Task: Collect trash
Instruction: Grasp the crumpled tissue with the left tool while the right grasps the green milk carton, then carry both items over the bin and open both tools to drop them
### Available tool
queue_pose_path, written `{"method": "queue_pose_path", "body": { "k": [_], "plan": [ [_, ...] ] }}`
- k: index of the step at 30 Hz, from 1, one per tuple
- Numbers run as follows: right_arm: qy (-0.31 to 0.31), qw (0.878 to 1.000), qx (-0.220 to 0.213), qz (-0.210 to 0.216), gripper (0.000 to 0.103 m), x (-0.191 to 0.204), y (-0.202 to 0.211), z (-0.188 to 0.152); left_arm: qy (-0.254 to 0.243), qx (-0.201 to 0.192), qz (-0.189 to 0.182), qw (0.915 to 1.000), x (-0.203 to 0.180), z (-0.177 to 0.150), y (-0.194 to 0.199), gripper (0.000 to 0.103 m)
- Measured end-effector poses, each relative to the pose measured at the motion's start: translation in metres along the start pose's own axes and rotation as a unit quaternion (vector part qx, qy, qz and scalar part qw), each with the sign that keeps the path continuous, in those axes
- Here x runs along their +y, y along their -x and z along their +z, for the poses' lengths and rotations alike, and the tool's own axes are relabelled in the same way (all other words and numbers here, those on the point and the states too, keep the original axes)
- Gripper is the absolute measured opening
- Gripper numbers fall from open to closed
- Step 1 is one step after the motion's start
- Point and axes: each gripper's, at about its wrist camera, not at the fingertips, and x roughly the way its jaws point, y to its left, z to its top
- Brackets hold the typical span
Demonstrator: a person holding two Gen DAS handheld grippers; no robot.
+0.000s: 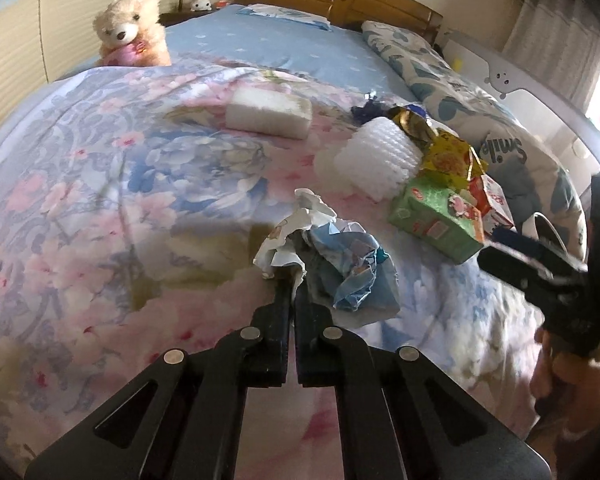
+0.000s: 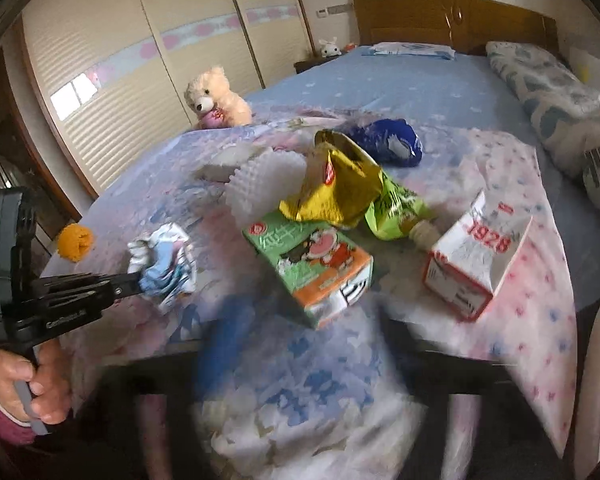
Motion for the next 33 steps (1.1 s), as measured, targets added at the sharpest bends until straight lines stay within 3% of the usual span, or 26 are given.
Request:
{"method": "queue_pose_path", "body": {
  "k": [8, 9, 10, 12, 23, 33],
  "plan": [
    [0.044, 0.999, 0.022, -0.012, 0.091, 0.002, -0.037, 0.027, 0.011, -0.003, 0.003, 0.9999, 0.012, -0.002, 0.007, 0.002],
    [0.044, 0.999, 0.027, -0.01, 0.086, 0.002, -0.04, 0.027, 0.011, -0.004, 0.002, 0.9999, 0.012, -0.002, 0.008, 0.002],
    [0.044, 0.999, 0.029, -0.011, 0.07, 0.001, -0.041, 0.027, 0.01, -0.005, 0.002, 0.9999, 0.011, -0.002, 0.009, 0.002],
    [0.041, 0.998, 0.039, -0.017, 0.058, 0.002, -0.042, 0.024, 0.007, -0.005, -0.001, 1.0, 0.008, -0.003, 0.01, 0.002],
    [-0.035, 0.999, -0.017, -0.015, 0.057, 0.002, 0.031, -0.023, -0.046, -0.005, -0.05, 0.9977, -0.049, -0.016, 0.02, 0.001],
    [-0.119, 0.99, -0.059, -0.049, 0.057, -0.035, 0.093, -0.063, -0.096, 0.006, -0.093, 0.991, -0.112, -0.023, 0.018, 0.002]
  ]
}}
